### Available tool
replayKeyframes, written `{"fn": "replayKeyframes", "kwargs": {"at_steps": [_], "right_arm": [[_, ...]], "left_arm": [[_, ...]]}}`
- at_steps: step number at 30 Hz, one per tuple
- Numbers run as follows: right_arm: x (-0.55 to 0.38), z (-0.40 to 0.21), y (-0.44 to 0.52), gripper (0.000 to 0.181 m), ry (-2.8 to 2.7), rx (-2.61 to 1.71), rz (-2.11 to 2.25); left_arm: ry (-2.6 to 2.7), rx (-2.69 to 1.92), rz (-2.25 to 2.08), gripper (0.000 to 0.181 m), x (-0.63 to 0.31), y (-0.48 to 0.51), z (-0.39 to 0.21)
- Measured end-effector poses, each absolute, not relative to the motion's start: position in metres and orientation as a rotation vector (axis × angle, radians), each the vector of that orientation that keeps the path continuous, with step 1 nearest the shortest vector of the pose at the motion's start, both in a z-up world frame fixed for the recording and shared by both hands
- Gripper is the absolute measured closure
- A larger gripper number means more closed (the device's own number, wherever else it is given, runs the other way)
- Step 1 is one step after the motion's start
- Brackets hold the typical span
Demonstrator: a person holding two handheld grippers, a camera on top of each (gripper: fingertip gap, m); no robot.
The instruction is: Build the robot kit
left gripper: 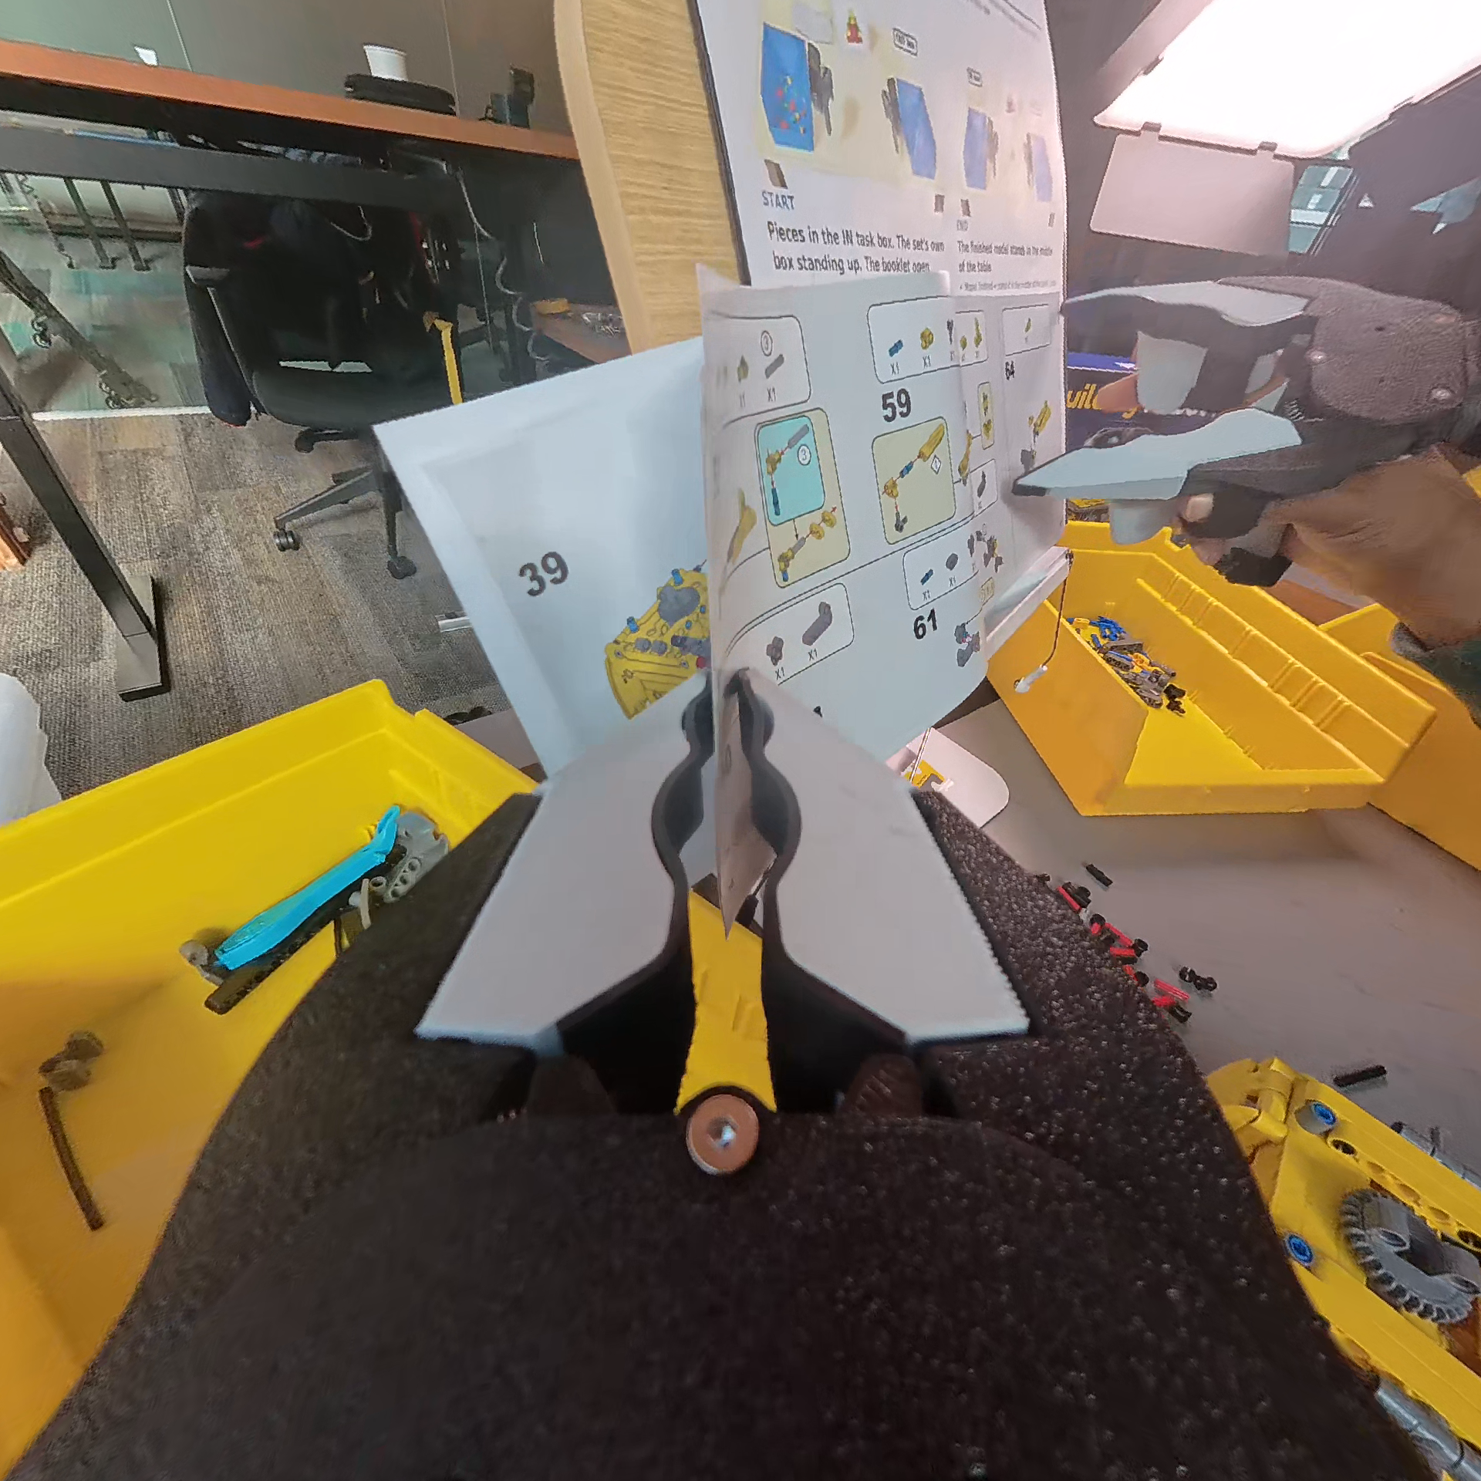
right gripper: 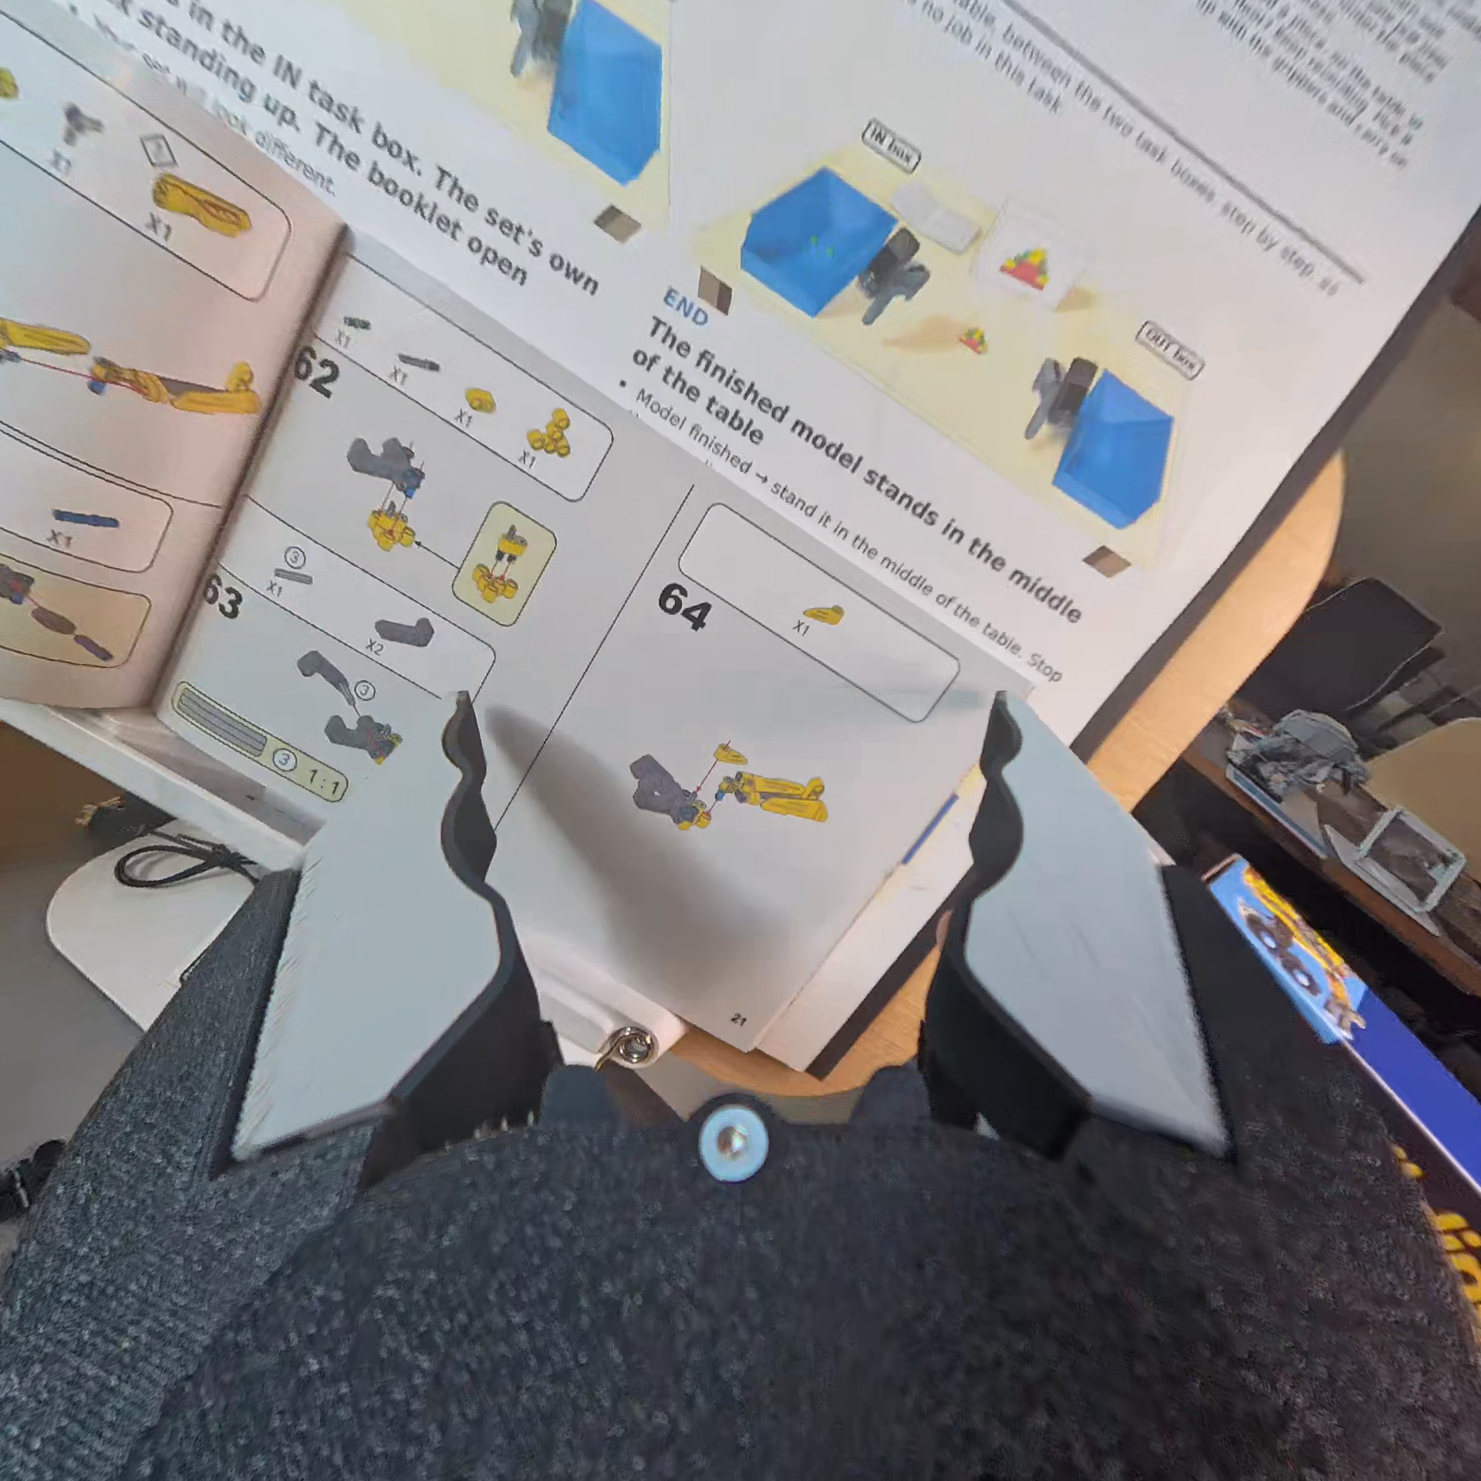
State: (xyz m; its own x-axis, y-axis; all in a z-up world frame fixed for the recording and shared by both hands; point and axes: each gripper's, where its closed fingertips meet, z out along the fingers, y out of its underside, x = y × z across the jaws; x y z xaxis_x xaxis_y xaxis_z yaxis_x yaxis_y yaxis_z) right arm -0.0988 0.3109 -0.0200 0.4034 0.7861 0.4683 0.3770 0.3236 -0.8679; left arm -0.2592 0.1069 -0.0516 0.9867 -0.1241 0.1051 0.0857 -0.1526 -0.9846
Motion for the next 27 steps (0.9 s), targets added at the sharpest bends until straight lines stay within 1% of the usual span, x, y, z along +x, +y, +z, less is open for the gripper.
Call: {"fn": "replayKeyframes", "kwargs": {"at_steps": [2,7,13,16,21,24,26,27], "right_arm": [[-0.102,-0.029,0.315,0.055,-1.201,-1.286,0.351],[-0.105,-0.035,0.312,0.061,-1.163,-1.274,0.376],[-0.104,-0.034,0.317,0.052,-1.132,-1.306,0.431],[-0.106,-0.035,0.317,0.051,-1.137,-1.291,0.404],[-0.106,-0.036,0.316,0.054,-1.154,-1.275,0.382],[-0.102,-0.026,0.316,0.062,-1.14,-1.243,0.359],[-0.102,-0.017,0.31,0.057,-1.151,-1.194,0.365],[-0.105,-0.016,0.308,0.052,-1.17,-1.193,0.368]], "left_arm": [[0.021,-1.715,-0.195,0.179,-0.26,0.107,-0.053],[0.014,-1.726,-0.191,0.18,-0.262,0.108,-0.056],[0.014,-1.738,-0.172,0.181,-0.262,0.11,-0.059],[0.021,-1.75,-0.151,0.181,-0.261,0.112,-0.061],[0.02,-1.756,-0.14,0.181,-0.262,0.112,-0.062],[0.02,-1.757,-0.137,0.181,-0.263,0.112,-0.062],[0.019,-1.756,-0.137,0.181,-0.263,0.112,-0.062],[0.019,-1.756,-0.138,0.181,-0.262,0.112,-0.062]]}}
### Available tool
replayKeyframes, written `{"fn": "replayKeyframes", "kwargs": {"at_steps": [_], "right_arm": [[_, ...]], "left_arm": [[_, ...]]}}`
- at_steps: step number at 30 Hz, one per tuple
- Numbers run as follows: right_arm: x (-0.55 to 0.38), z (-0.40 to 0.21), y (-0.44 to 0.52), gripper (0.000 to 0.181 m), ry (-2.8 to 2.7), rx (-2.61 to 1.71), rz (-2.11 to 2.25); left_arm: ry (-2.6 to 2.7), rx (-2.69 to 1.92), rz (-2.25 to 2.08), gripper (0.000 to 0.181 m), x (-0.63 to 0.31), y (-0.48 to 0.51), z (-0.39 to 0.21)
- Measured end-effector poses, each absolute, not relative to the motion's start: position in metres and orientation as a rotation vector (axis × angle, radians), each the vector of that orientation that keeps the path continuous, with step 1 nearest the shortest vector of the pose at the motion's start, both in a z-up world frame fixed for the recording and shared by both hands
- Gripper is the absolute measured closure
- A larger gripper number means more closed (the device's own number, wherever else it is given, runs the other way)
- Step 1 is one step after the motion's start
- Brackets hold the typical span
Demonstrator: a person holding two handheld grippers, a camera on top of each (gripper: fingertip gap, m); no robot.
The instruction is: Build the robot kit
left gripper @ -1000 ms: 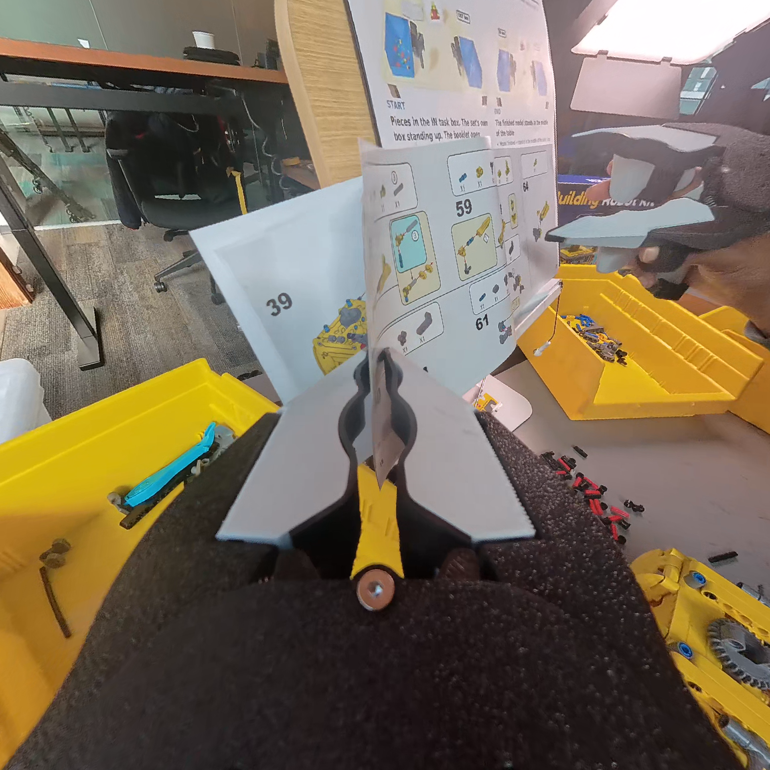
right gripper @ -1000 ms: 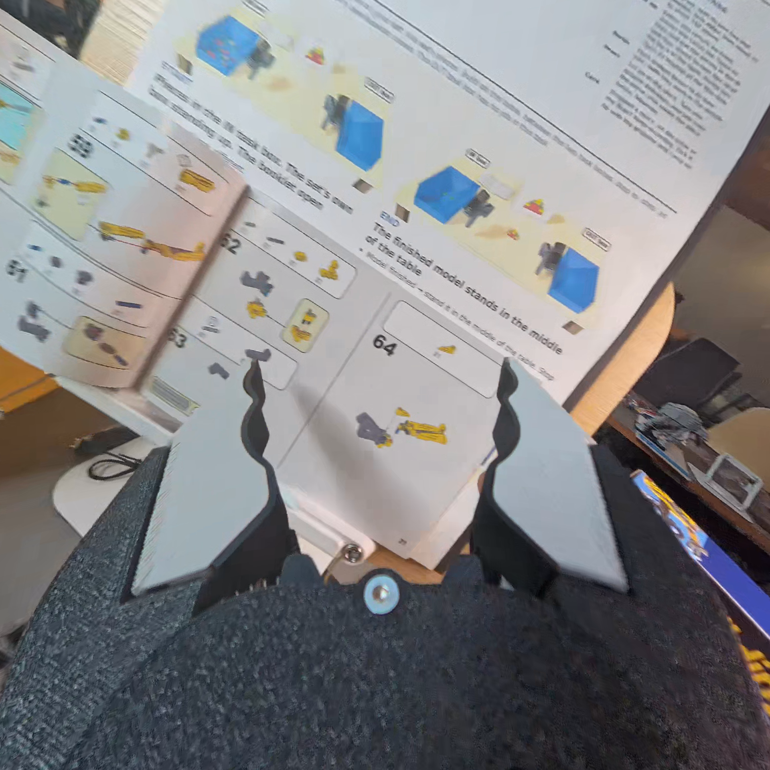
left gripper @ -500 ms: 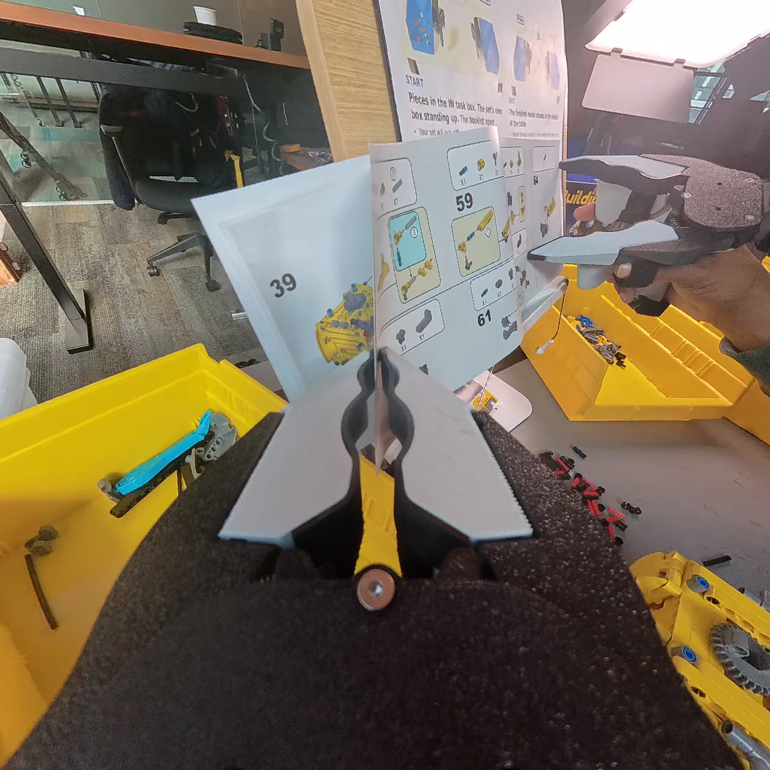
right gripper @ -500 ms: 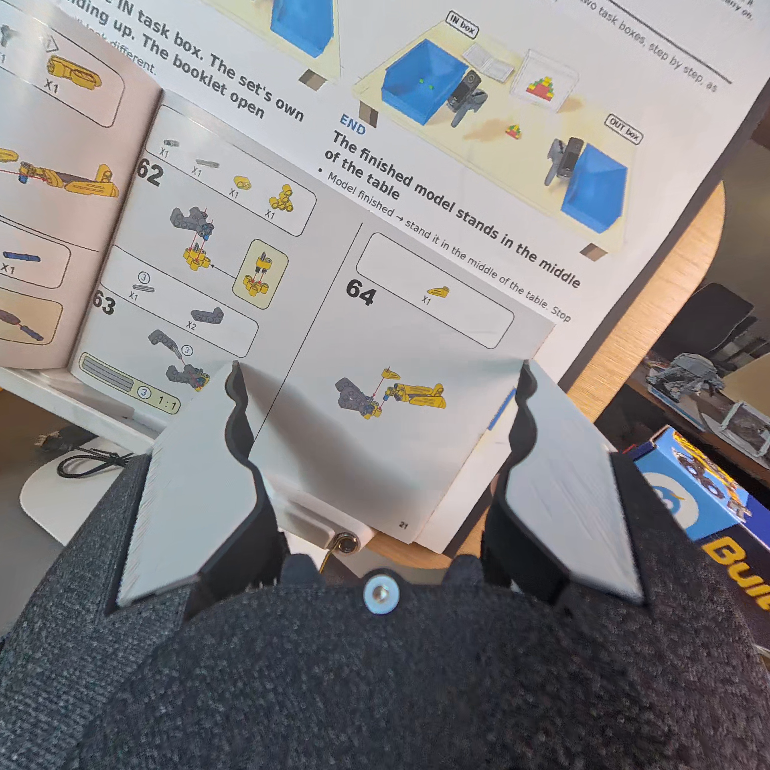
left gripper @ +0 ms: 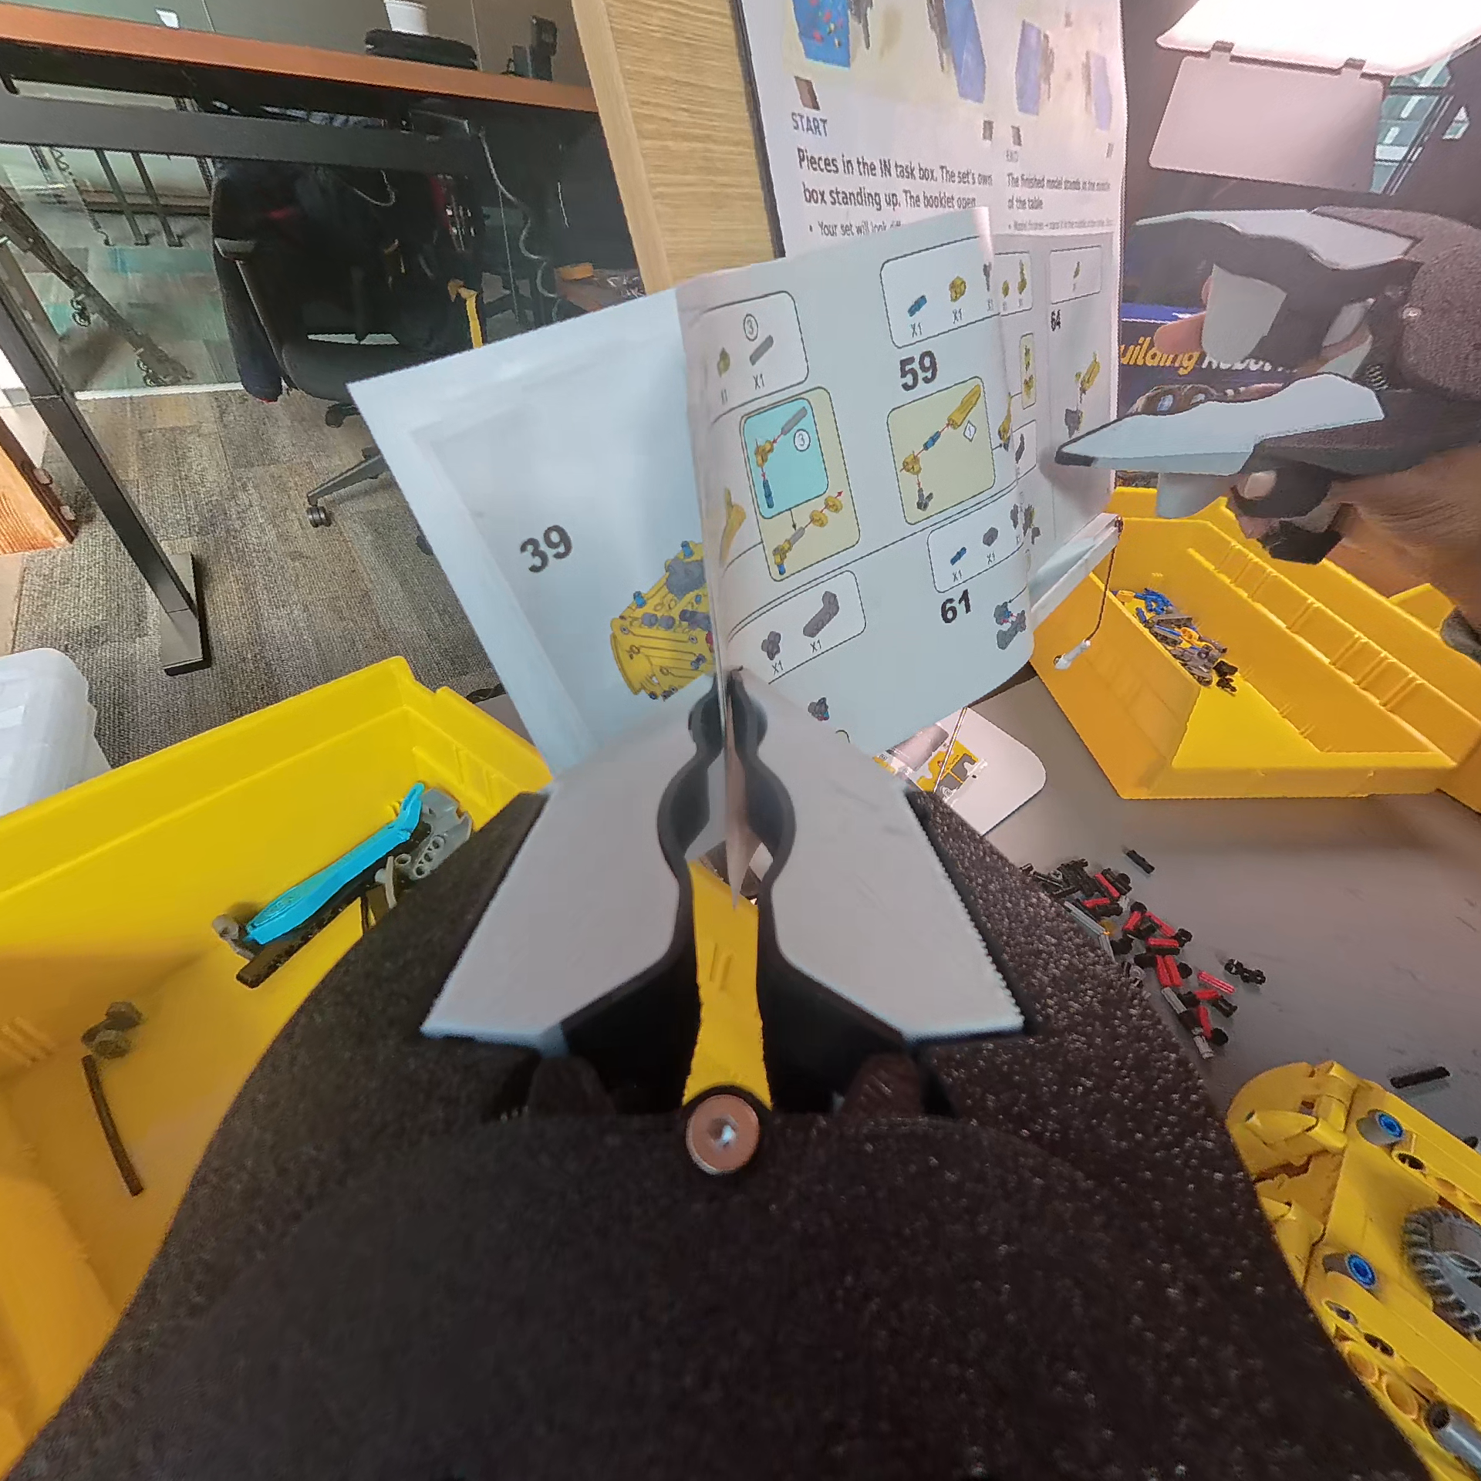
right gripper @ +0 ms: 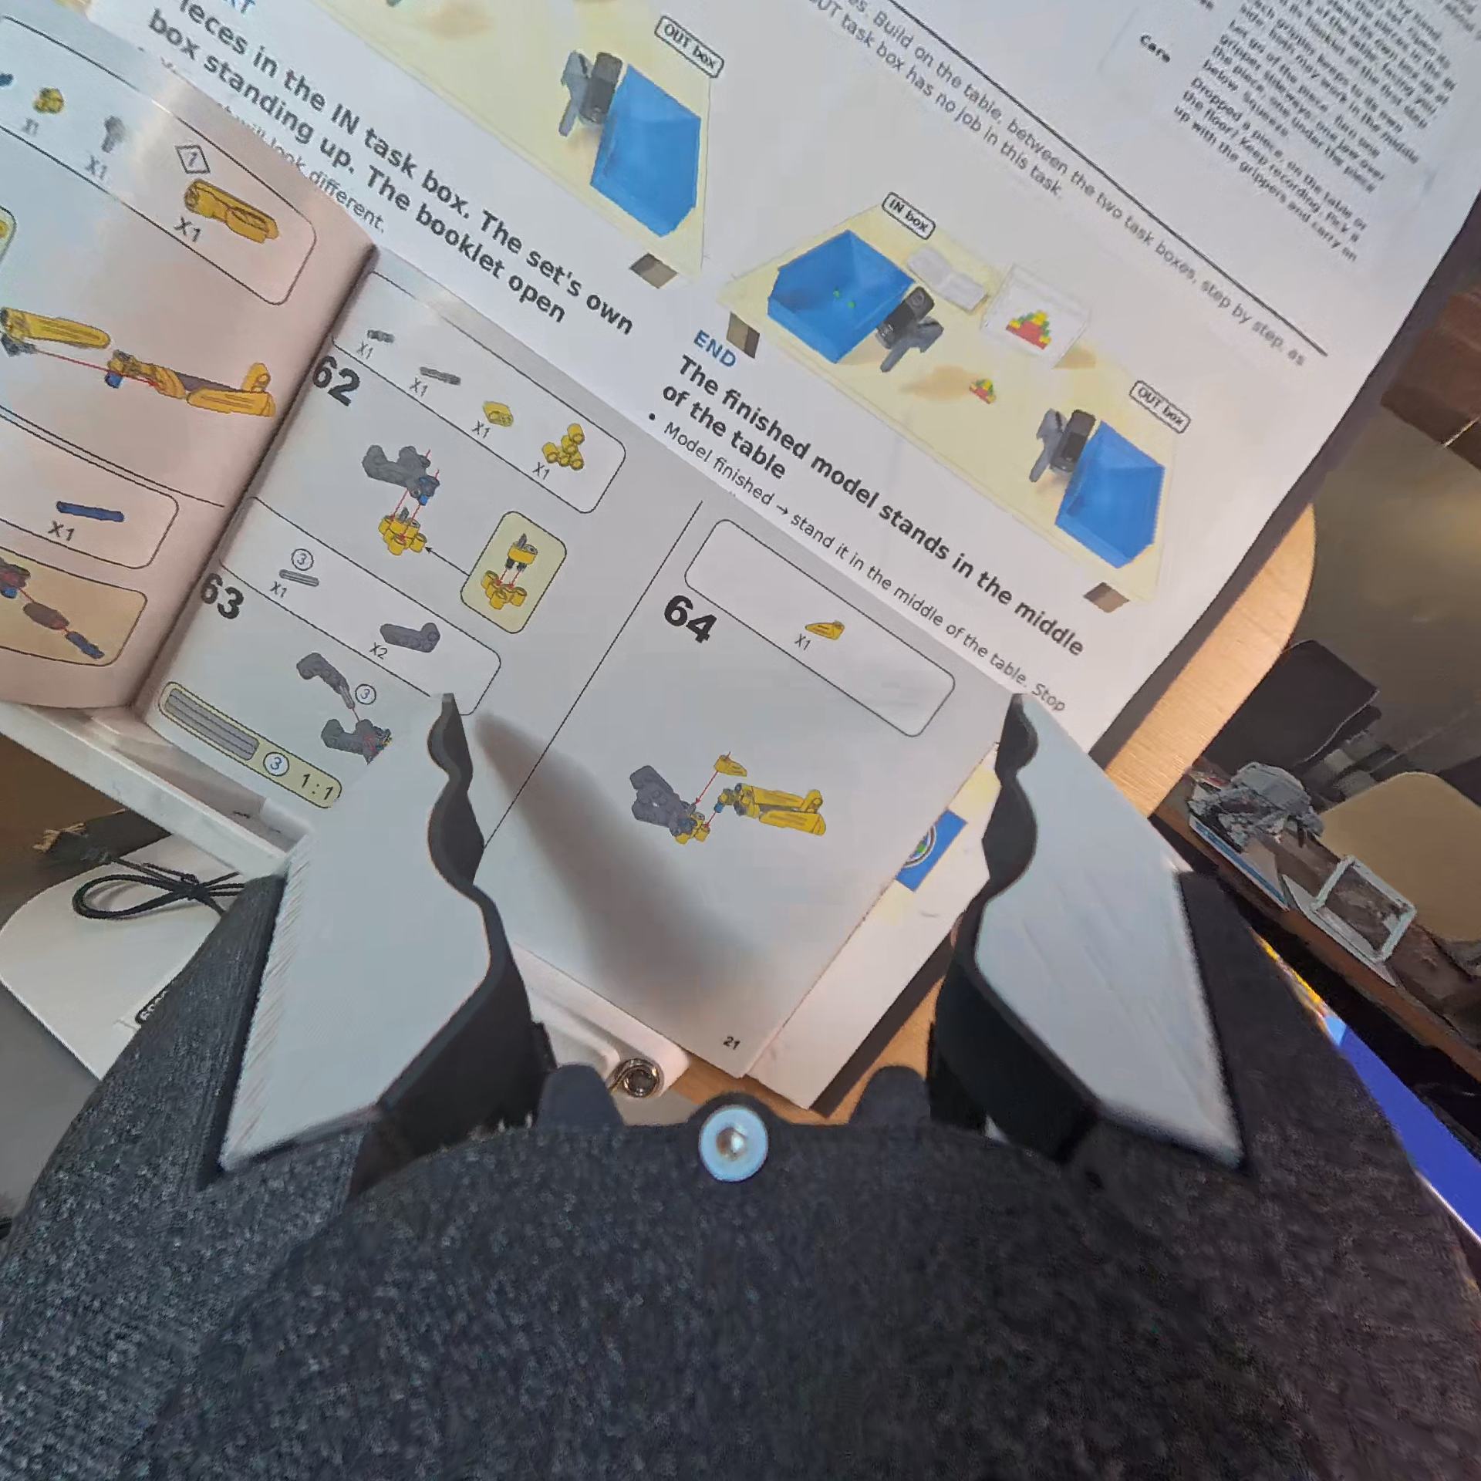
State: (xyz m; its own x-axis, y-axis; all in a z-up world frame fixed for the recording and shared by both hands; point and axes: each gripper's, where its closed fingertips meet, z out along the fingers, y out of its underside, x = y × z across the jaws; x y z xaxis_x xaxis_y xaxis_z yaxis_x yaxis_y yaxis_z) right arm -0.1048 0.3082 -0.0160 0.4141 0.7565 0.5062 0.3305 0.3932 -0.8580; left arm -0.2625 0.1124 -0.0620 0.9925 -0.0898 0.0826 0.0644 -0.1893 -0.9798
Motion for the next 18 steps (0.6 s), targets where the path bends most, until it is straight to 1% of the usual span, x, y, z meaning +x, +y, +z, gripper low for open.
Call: {"fn": "replayKeyframes", "kwargs": {"at_steps": [2,3,8,13,18], "right_arm": [[-0.112,-0.028,0.31,0.042,-1.237,-1.244,0.365],[-0.114,-0.03,0.312,0.04,-1.25,-1.233,0.34],[-0.117,-0.033,0.313,0.043,-1.255,-1.226,0.326],[-0.115,-0.032,0.309,0.066,-1.26,-1.207,0.329],[-0.112,-0.029,0.305,0.103,-1.27,-1.187,0.338]], "left_arm": [[0.023,-1.76,-0.139,0.181,-0.261,0.113,-0.063],[0.026,-1.762,-0.139,0.181,-0.26,0.114,-0.063],[0.03,-1.76,-0.131,0.181,-0.26,0.113,-0.062],[0.036,-1.766,-0.133,0.181,-0.257,0.116,-0.064],[0.045,-1.768,-0.129,0.181,-0.253,0.117,-0.064]]}}
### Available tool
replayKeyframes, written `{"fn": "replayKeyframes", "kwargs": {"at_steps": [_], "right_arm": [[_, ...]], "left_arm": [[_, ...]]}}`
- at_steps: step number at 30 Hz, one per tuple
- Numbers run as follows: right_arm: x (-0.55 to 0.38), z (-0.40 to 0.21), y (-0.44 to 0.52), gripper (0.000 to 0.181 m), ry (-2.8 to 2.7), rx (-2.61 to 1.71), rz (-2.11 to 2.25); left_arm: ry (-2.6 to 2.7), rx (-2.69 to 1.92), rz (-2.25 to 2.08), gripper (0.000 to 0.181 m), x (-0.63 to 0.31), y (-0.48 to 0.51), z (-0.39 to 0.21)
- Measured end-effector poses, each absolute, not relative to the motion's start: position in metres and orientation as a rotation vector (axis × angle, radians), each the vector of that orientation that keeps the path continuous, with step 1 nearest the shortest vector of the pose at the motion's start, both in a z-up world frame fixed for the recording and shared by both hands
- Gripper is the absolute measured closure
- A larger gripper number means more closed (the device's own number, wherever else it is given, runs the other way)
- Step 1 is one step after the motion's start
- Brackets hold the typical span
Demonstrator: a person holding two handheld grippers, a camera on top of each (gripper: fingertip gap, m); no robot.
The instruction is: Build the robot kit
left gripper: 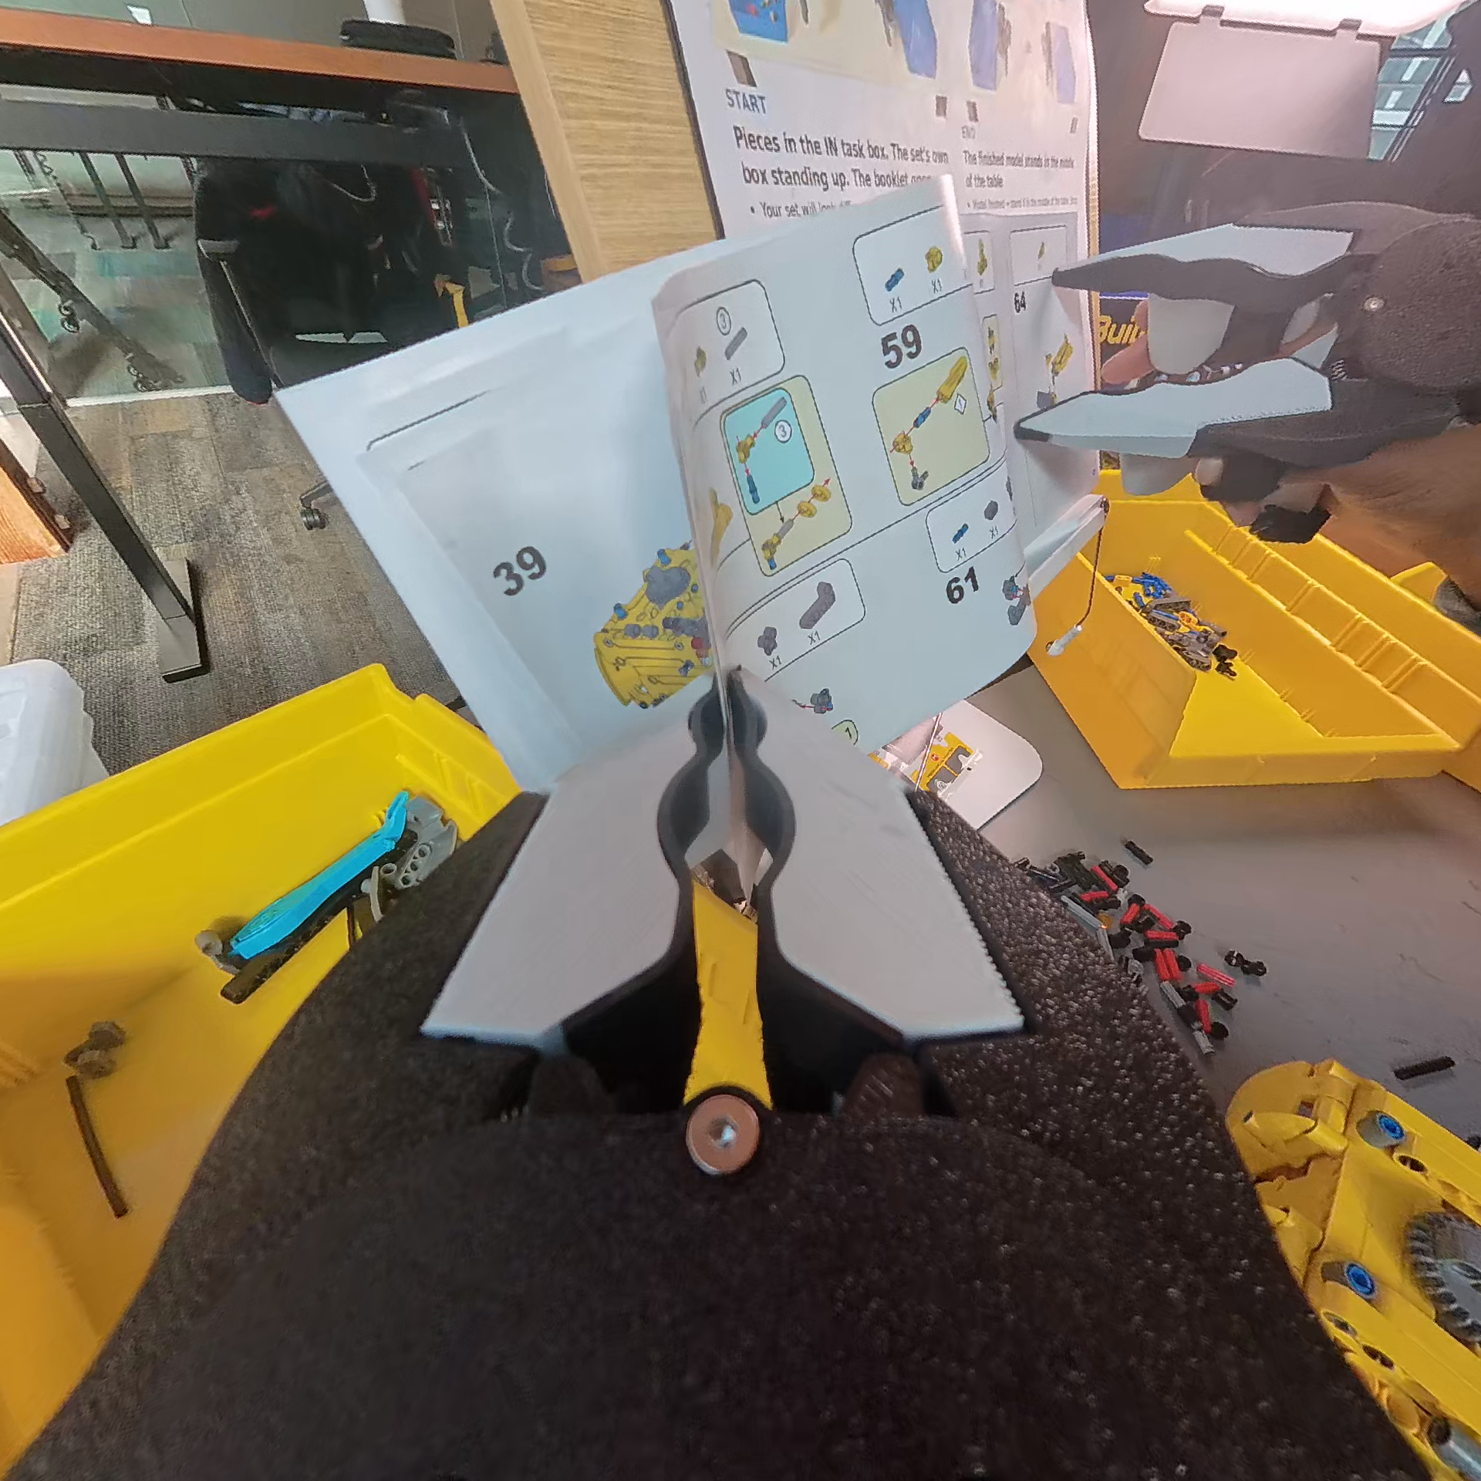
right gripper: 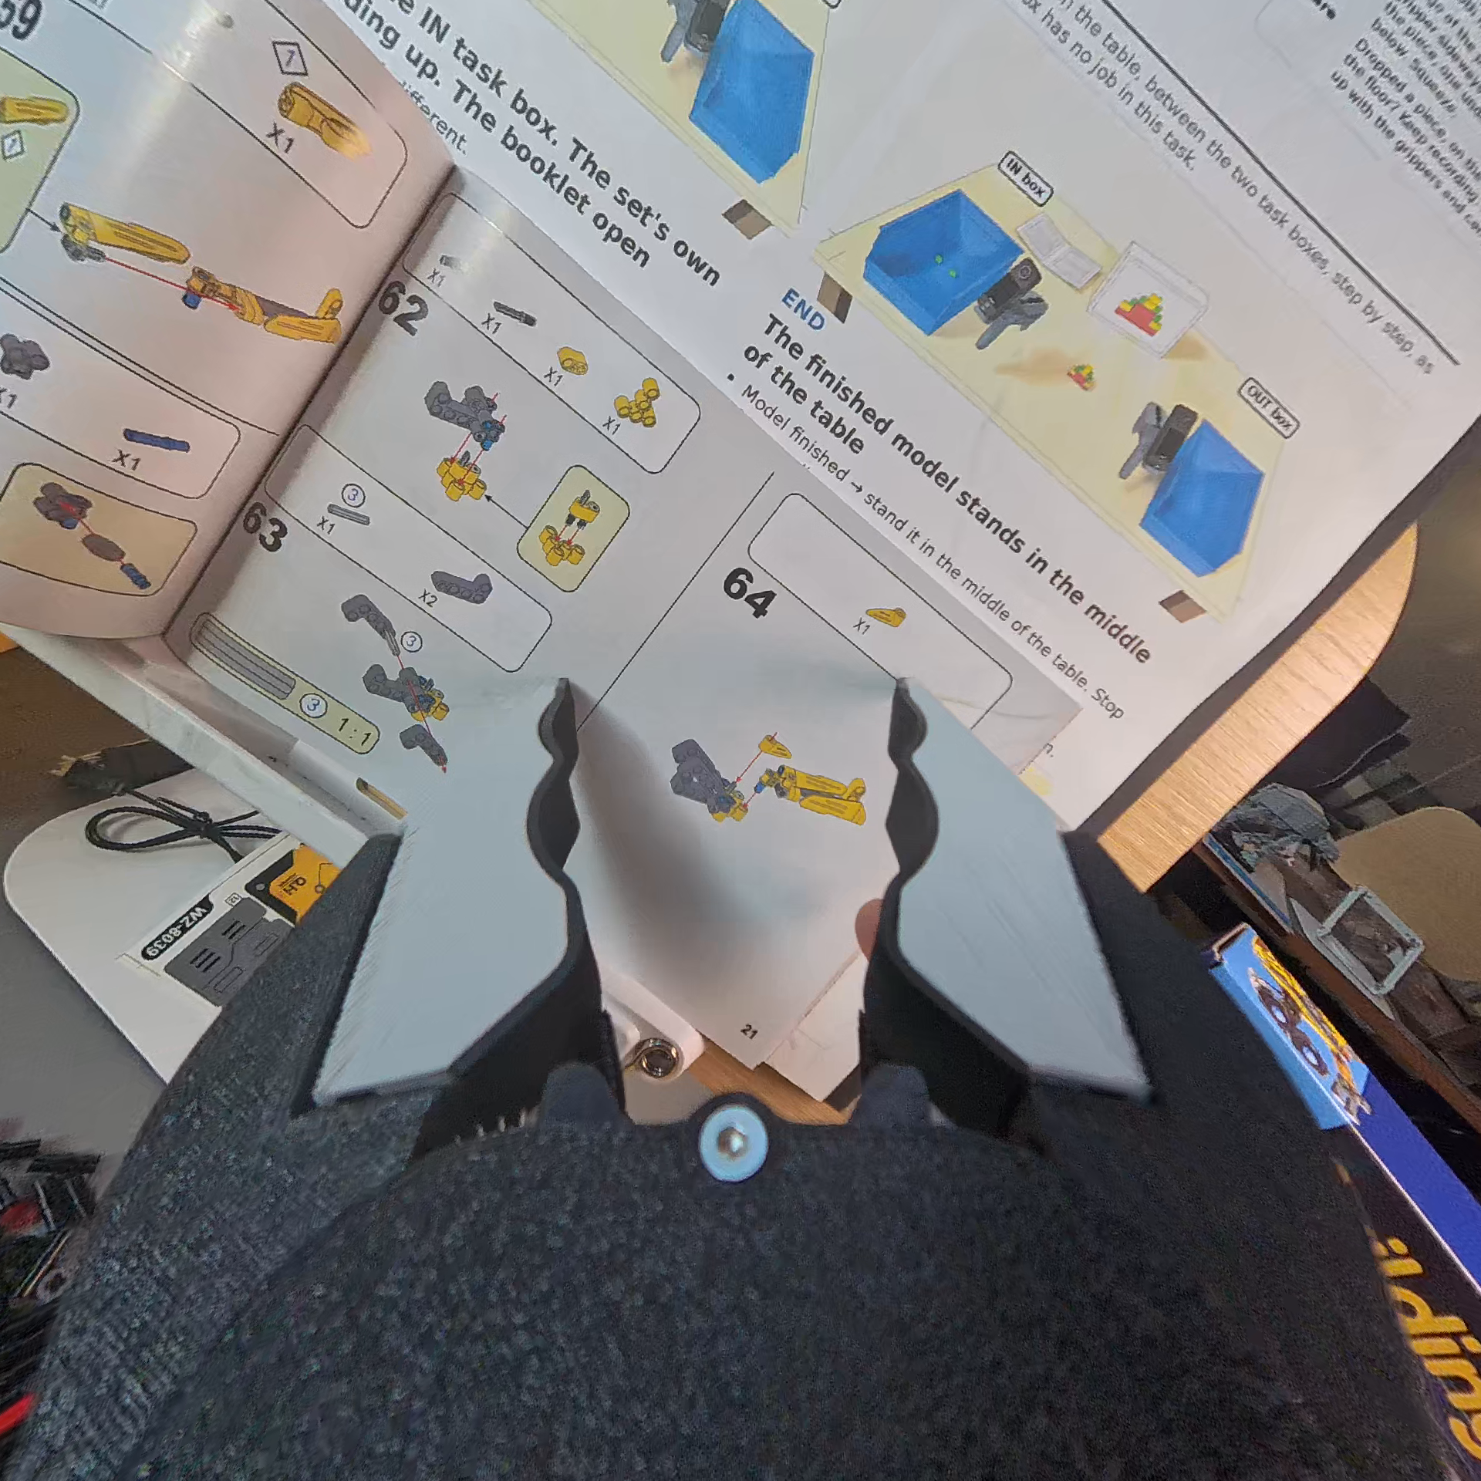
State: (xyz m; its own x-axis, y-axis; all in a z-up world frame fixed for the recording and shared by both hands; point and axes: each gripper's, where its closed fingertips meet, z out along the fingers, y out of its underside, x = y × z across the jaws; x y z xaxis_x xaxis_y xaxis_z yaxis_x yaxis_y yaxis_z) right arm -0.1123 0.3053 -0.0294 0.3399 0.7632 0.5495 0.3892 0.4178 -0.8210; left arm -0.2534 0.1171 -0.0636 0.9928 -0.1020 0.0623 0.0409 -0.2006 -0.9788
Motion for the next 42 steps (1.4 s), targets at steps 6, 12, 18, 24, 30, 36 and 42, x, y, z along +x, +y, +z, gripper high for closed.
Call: {"fn": "replayKeyframes", "kwargs": {"at_steps": [6,12,18,24,30,36,42], "right_arm": [[-0.101,-0.019,0.313,0.068,-1.215,-1.224,0.357],[-0.111,-0.036,0.312,0.055,-1.281,-1.249,0.321],[-0.112,-0.036,0.307,0.079,-1.276,-1.226,0.349],[-0.108,-0.033,0.303,0.102,-1.285,-1.217,0.377],[-0.094,-0.045,0.31,0.074,-1.24,-1.282,0.407],[-0.105,-0.059,0.303,0.055,-1.294,-1.269,0.351],[-0.103,-0.063,0.309,0.043,-1.191,-1.334,0.391]], "left_arm": [[0.042,-1.765,-0.132,0.181,-0.254,0.116,-0.062],[0.052,-1.767,-0.137,0.181,-0.251,0.117,-0.063],[0.051,-1.765,-0.137,0.181,-0.251,0.117,-0.063],[0.056,-1.771,-0.132,0.181,-0.25,0.118,-0.064],[0.051,-1.761,-0.134,0.181,-0.251,0.117,-0.061],[0.063,-1.77,-0.136,0.181,-0.247,0.119,-0.063],[0.056,-1.763,-0.136,0.181,-0.25,0.117,-0.061]]}}
